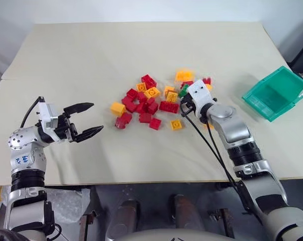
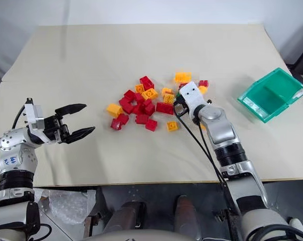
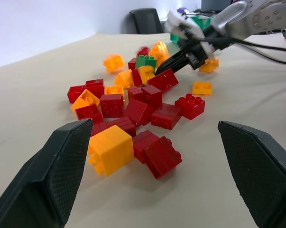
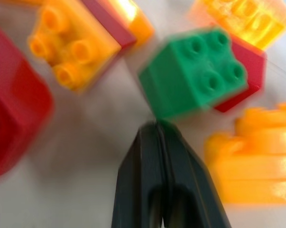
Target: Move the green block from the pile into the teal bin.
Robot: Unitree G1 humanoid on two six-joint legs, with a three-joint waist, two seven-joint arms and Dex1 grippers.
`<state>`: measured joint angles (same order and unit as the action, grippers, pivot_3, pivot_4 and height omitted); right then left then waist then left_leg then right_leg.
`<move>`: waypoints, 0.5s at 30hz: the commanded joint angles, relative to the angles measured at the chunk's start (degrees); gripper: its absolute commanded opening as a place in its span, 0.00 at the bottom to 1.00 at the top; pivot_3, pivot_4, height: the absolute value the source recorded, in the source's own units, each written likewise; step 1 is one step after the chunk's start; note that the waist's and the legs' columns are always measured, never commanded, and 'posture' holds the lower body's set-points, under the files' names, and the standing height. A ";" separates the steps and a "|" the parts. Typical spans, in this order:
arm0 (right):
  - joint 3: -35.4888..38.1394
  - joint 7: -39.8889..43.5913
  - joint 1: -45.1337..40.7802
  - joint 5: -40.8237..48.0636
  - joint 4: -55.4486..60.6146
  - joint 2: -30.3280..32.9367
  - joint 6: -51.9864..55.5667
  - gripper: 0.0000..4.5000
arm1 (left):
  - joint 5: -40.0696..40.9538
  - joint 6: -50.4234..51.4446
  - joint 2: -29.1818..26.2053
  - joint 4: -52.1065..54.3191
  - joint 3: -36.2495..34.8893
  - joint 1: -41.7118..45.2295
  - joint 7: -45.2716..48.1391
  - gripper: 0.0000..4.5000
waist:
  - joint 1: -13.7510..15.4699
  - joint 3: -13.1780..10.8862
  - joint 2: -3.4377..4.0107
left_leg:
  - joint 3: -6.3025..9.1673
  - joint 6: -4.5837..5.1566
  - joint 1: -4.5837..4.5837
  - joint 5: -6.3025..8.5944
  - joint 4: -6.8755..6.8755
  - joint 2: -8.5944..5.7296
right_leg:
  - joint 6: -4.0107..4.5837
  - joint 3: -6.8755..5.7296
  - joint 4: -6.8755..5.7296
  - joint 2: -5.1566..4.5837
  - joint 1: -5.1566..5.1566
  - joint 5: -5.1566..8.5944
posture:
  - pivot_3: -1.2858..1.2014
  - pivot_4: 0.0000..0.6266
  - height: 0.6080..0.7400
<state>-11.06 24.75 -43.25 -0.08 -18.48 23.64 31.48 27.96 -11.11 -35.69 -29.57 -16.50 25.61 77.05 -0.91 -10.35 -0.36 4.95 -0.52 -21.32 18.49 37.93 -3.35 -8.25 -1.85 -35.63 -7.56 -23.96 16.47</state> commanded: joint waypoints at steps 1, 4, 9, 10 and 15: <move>1.10 2.03 -0.65 -0.03 3.07 1.07 0.76 0.00 | 1.06 -0.65 0.06 1.85 -0.99 -0.38 -0.56 1.00 | -0.64 0.00 0.00 | -0.01 0.00 0.00 0.00 0.00 0.00 | 0.00 0.00 0.00 0.00 0.00 0.00 | 0.52 0.24 1.00; 0.83 3.85 -1.62 0.47 3.03 0.11 -0.03 0.00 | 0.97 -0.94 0.49 1.57 -0.88 -0.01 -0.90 1.00 | -1.16 0.00 0.00 | -0.15 0.00 0.01 0.00 -0.01 0.03 | 0.00 0.12 0.00 0.04 -0.06 0.00 | 0.52 0.24 1.00; -0.52 7.42 -0.66 0.79 2.95 -2.19 -3.24 0.00 | 1.11 -1.14 1.28 2.58 -0.98 -0.48 -1.40 1.00 | -1.08 0.00 0.00 | -0.54 0.00 -0.01 0.00 -0.03 0.04 | 0.00 0.56 -0.24 0.05 -0.39 0.00 | 0.52 0.24 1.00; -0.49 8.27 -0.26 1.21 3.82 -2.66 -3.93 0.00 | 1.18 -1.17 1.33 2.74 -1.03 -0.64 -1.43 1.00 | -1.04 0.00 0.00 | -0.61 0.01 -0.04 0.01 -0.03 0.06 | -0.01 0.63 -0.25 0.05 -0.47 0.00 | 0.52 0.24 1.00; 0.42 12.93 2.03 5.68 11.44 -4.25 -2.88 0.00 | 1.49 -1.26 1.64 3.71 -1.27 -1.49 -1.86 1.00 | -0.85 0.00 0.00 | -0.67 0.04 -0.07 0.03 -0.02 0.18 | -0.03 0.70 -0.25 0.03 -0.52 -0.01 | 0.52 0.24 1.00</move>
<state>-11.96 35.73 -41.12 3.35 -11.73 19.37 28.86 28.06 -11.69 -34.00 -27.59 -16.61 24.61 75.48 -1.76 -10.35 -0.37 4.27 -0.48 -21.40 18.51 37.92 -3.17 -8.28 -1.14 -35.88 -7.52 -24.50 16.45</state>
